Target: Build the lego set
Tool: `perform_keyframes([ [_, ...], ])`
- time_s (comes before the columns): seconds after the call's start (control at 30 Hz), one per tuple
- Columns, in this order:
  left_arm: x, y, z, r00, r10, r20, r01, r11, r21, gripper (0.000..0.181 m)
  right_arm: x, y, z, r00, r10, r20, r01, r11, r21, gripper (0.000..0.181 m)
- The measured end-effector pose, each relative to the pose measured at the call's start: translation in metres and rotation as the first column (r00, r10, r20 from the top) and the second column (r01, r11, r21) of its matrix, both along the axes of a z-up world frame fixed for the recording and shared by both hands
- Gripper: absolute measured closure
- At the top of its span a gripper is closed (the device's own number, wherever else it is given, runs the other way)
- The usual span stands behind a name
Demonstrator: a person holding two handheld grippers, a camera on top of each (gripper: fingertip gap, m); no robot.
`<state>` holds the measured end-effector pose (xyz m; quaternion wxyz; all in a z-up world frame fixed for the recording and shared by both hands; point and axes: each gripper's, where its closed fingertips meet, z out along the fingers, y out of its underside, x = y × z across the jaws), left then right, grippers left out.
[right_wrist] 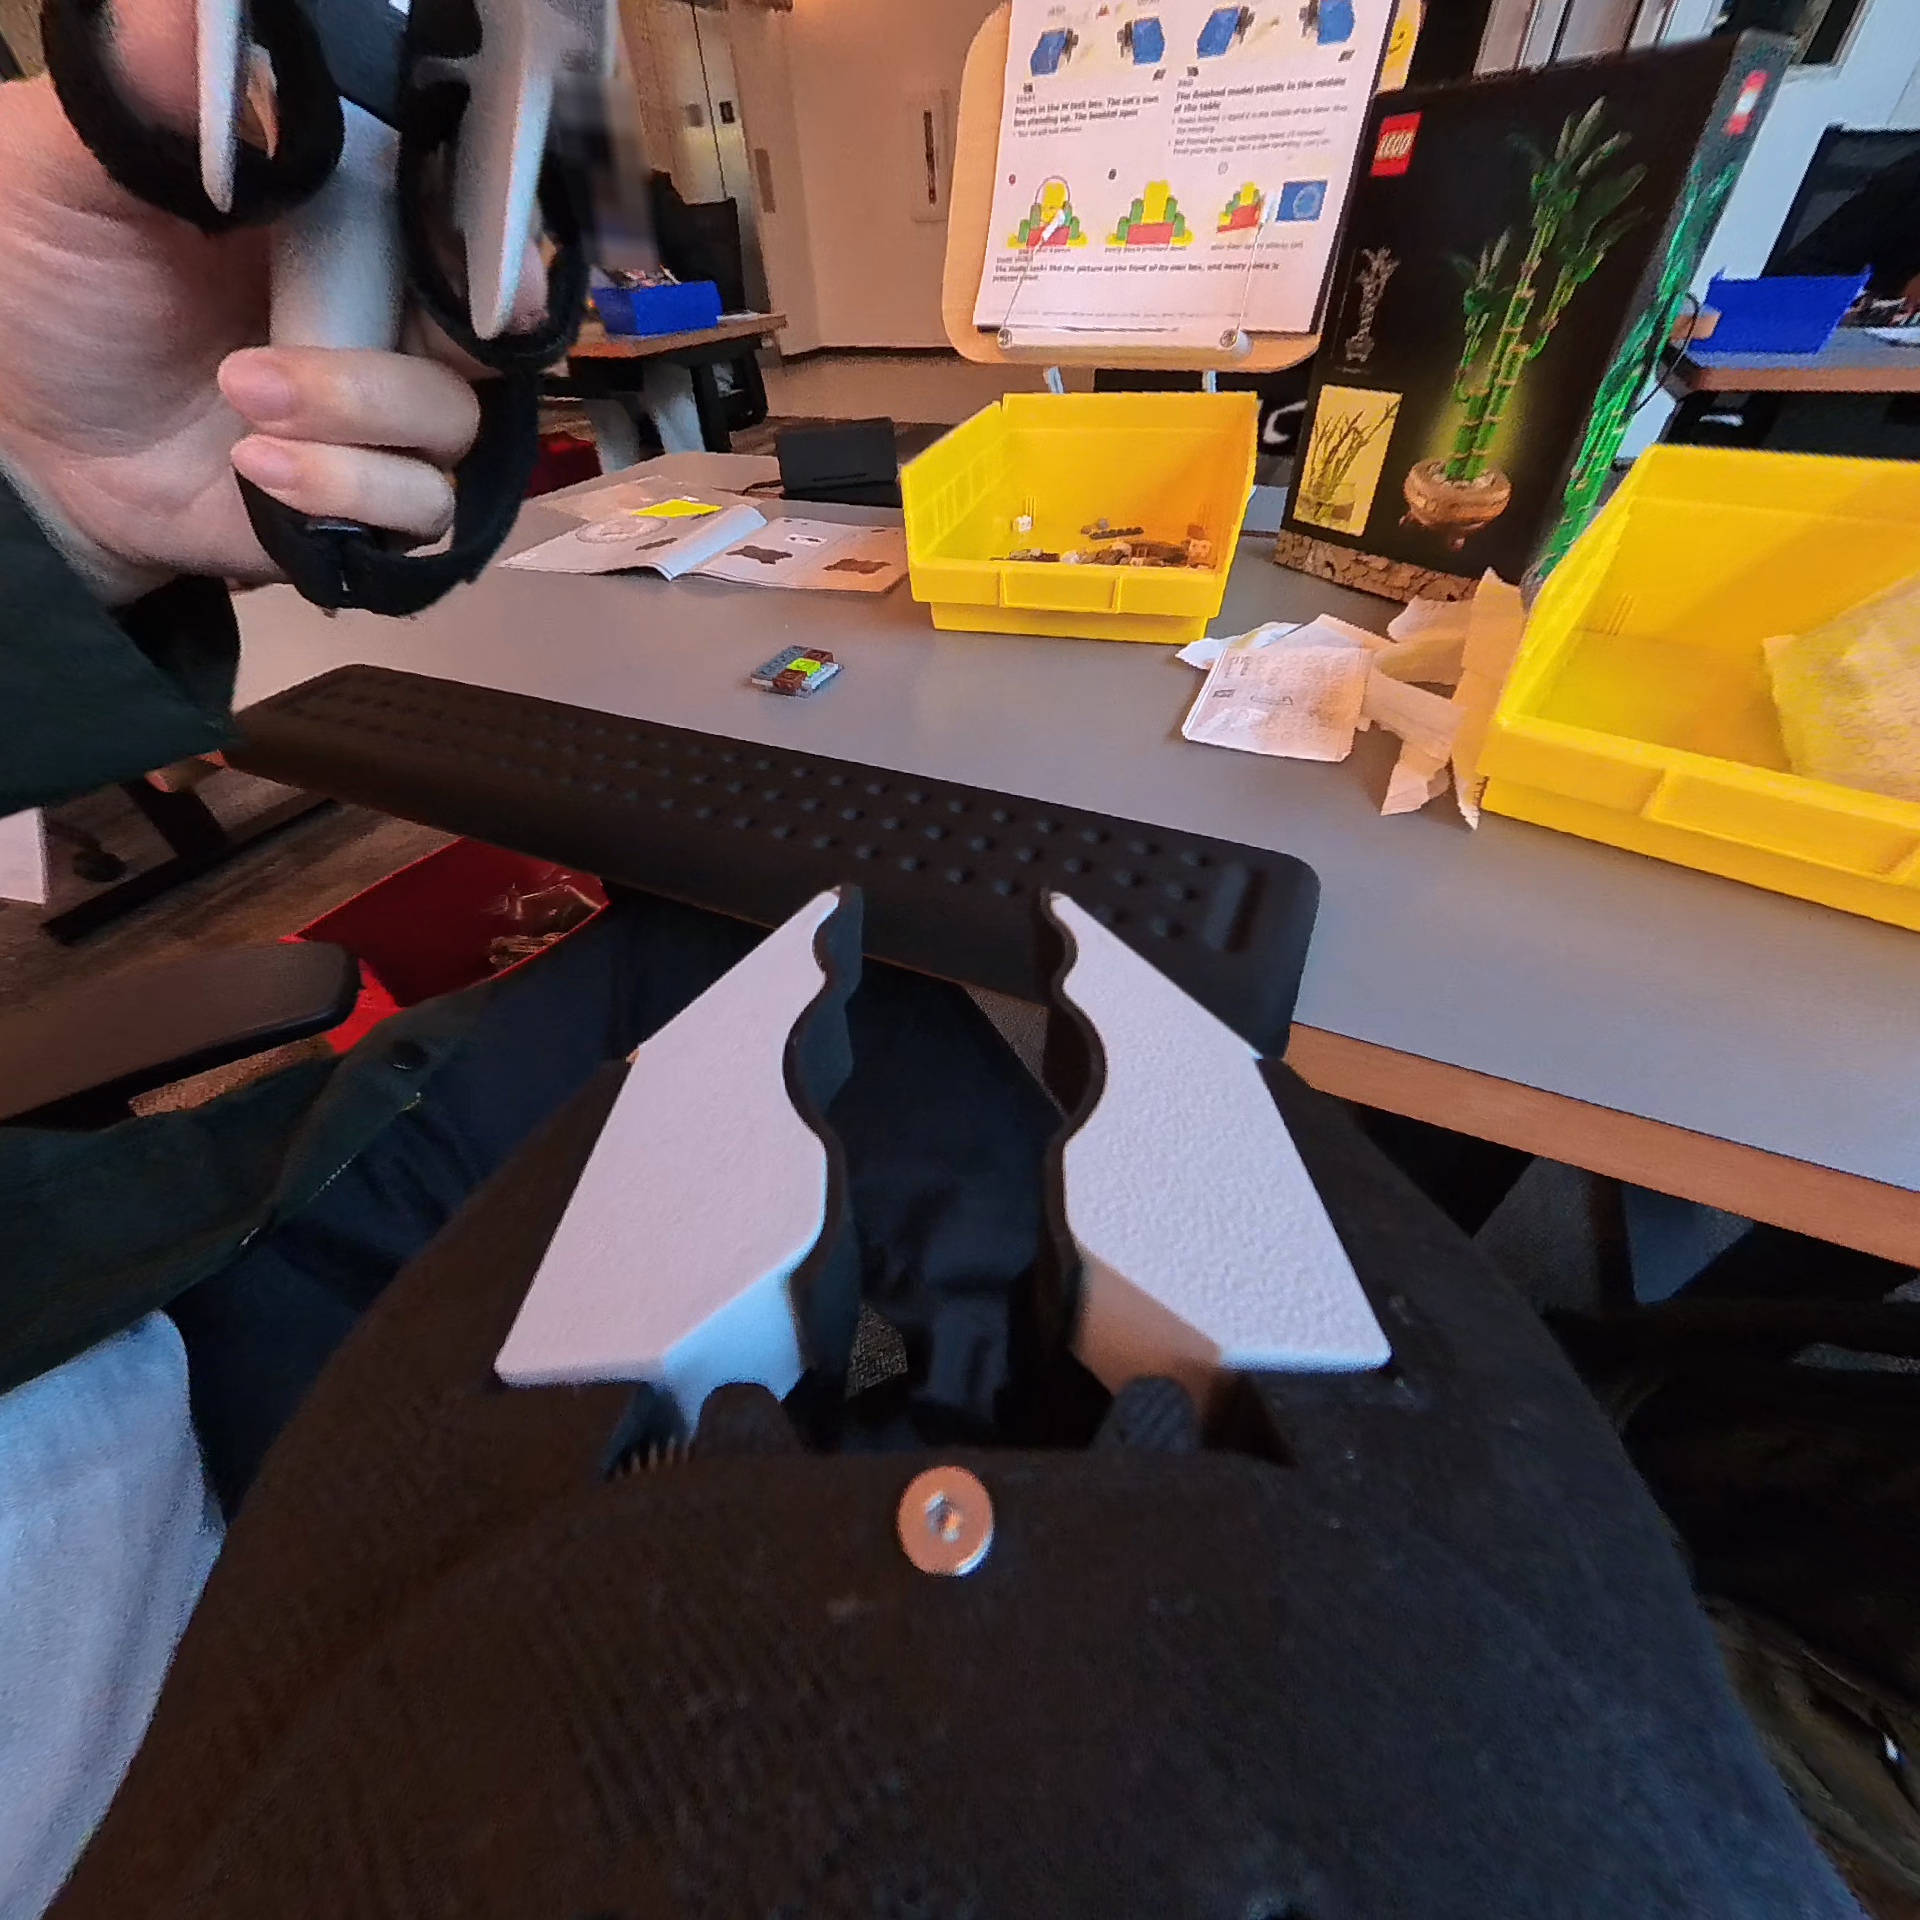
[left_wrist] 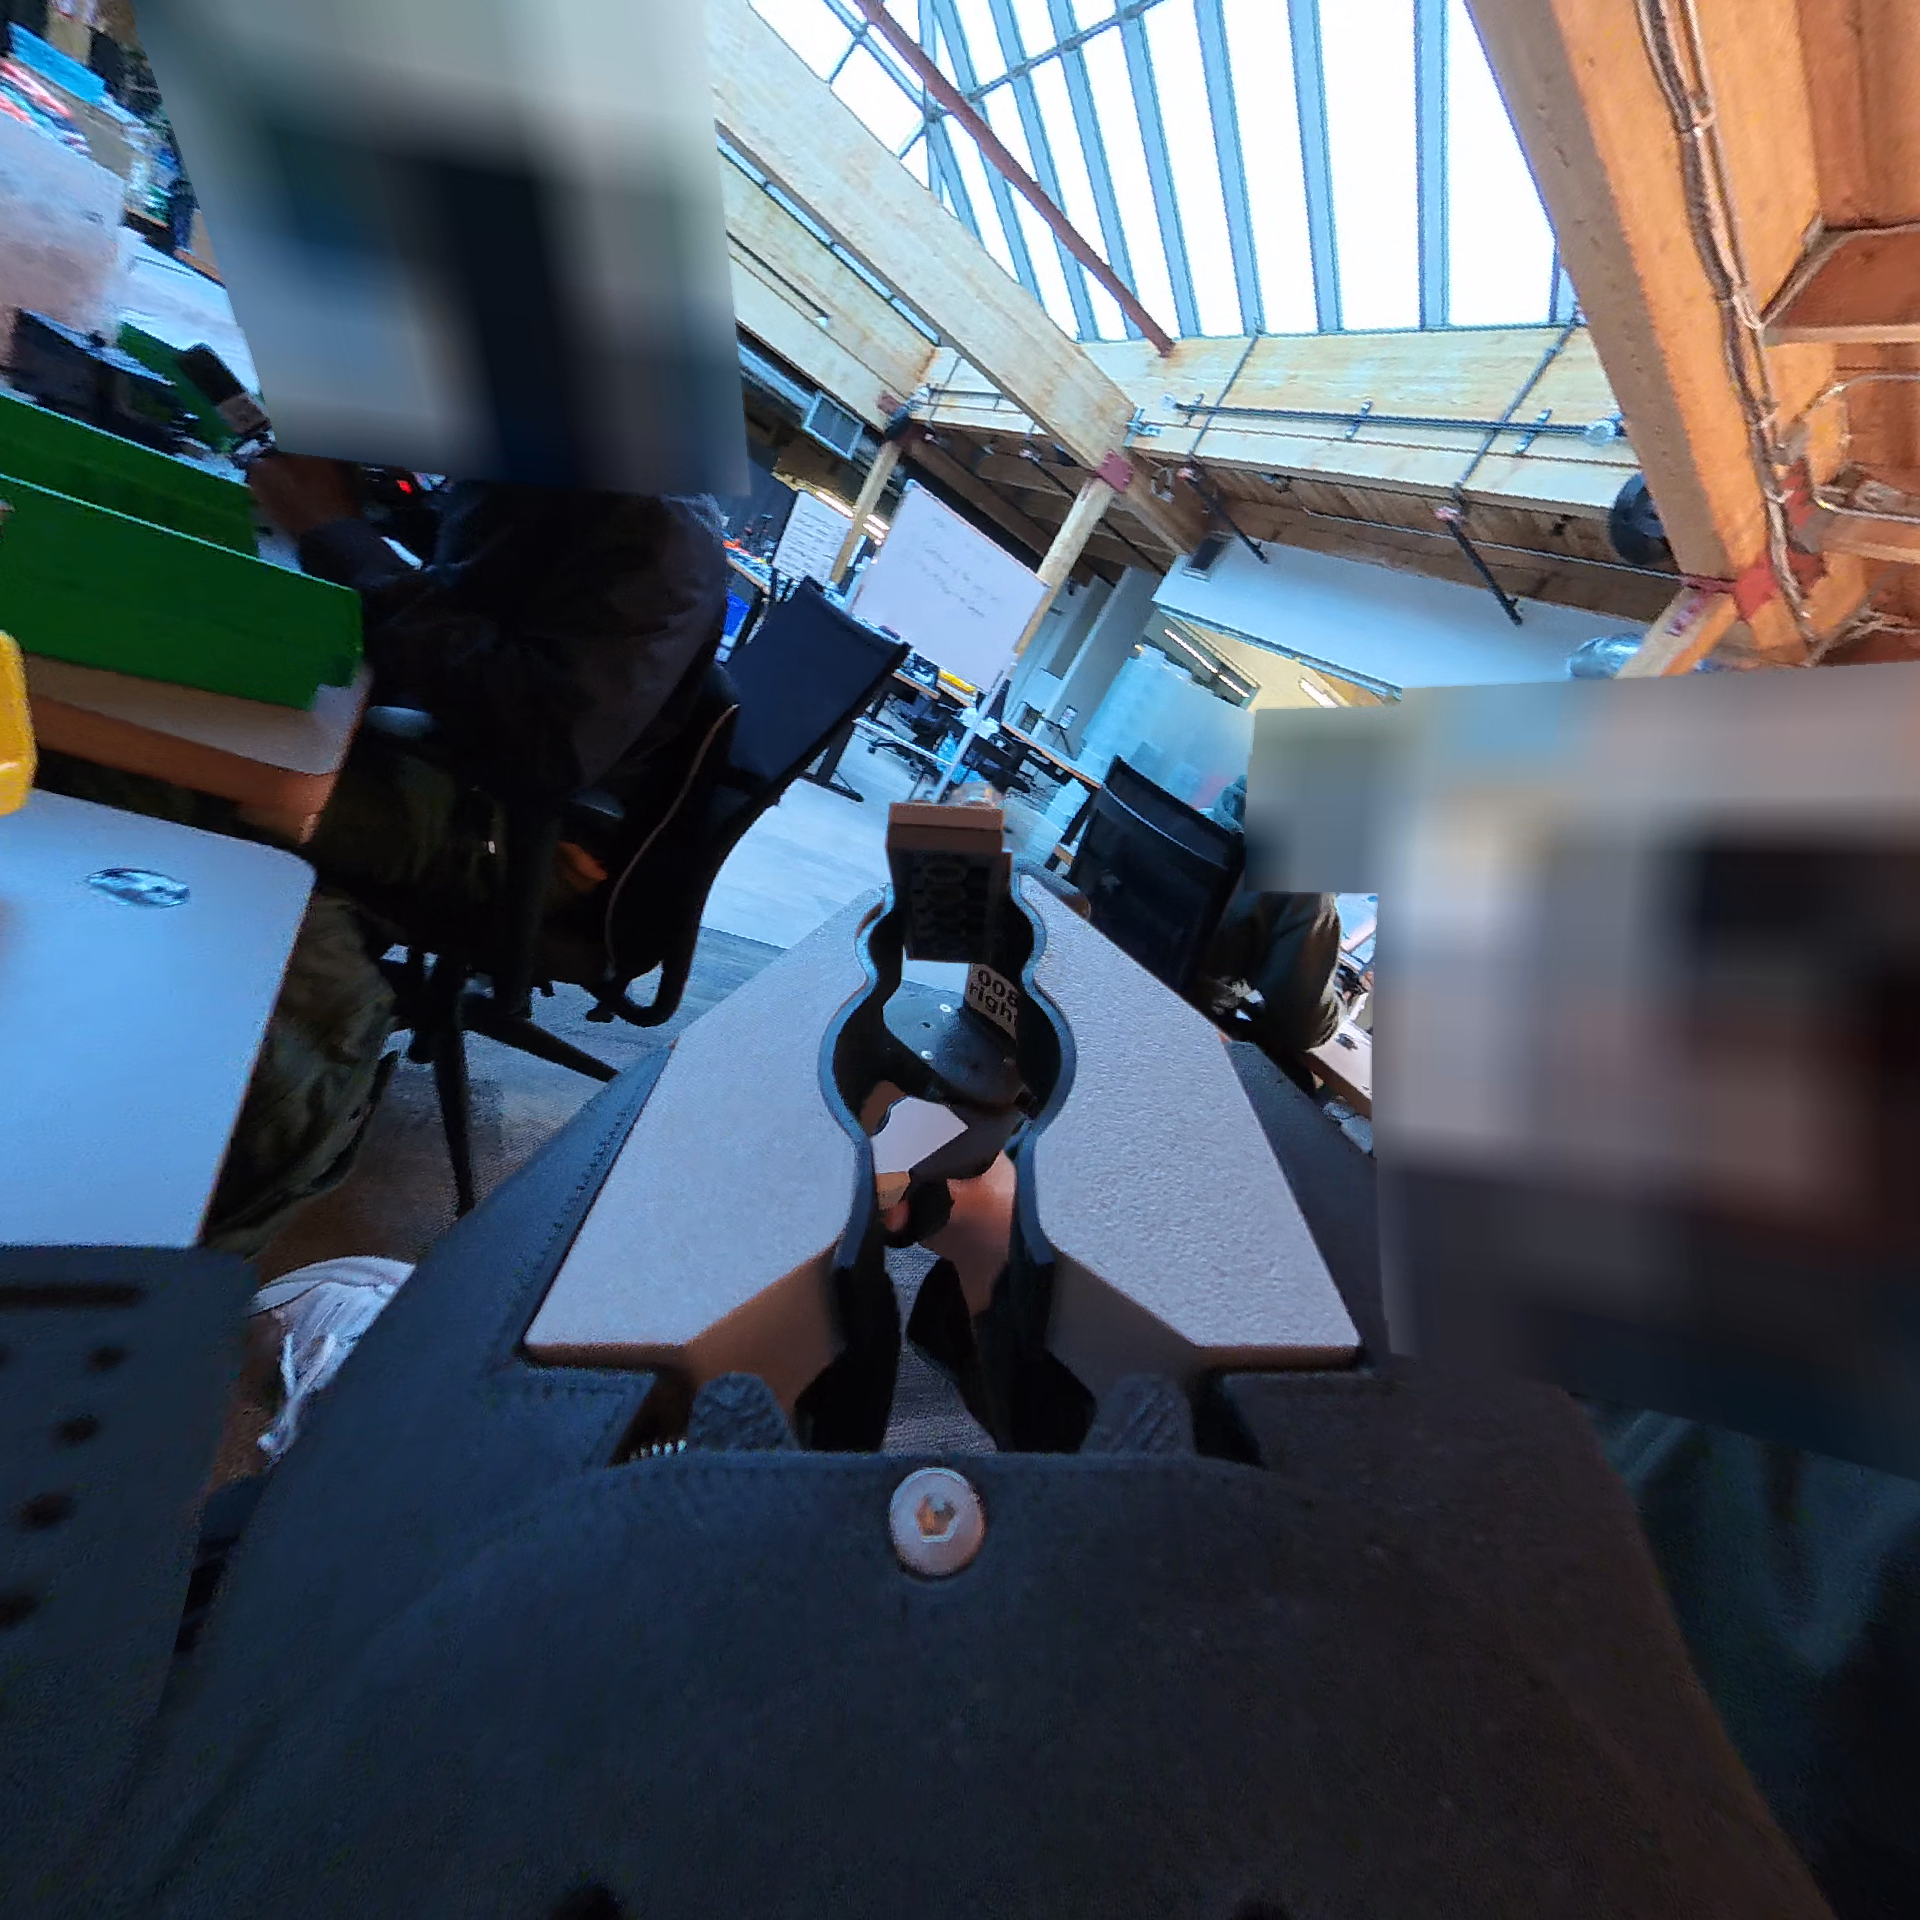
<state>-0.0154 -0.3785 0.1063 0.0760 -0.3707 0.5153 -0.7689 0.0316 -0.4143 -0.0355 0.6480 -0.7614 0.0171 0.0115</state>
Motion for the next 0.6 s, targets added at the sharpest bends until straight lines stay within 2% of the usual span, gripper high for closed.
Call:
perform_keyframes([
  [0.13,-0.006,0.02,-0.007,0.998,0.052,0.017,-0.053,0.997,0.051,0.164,0.001,0.015,-0.007,0.999,0.034,-0.031,-0.033,0.999,0.007,0.152],
  [0.33,-0.021,0.049,-0.049,0.993,0.116,-0.035,-0.107,0.975,0.195,0.164,0.016,0.038,-0.016,0.995,0.054,-0.078,-0.049,0.997,0.058,0.153],
  [0.47,-0.033,0.081,-0.064,0.986,0.157,-0.054,-0.145,0.972,0.187,0.164,0.025,0.053,-0.019,0.987,0.071,-0.147,-0.052,0.99,0.129,0.156],
  [0.6,-0.05,0.123,-0.066,0.973,0.225,-0.049,-0.216,0.965,0.146,0.165,0.023,0.07,-0.021,0.986,0.087,-0.143,-0.064,0.985,0.162,0.156],
])
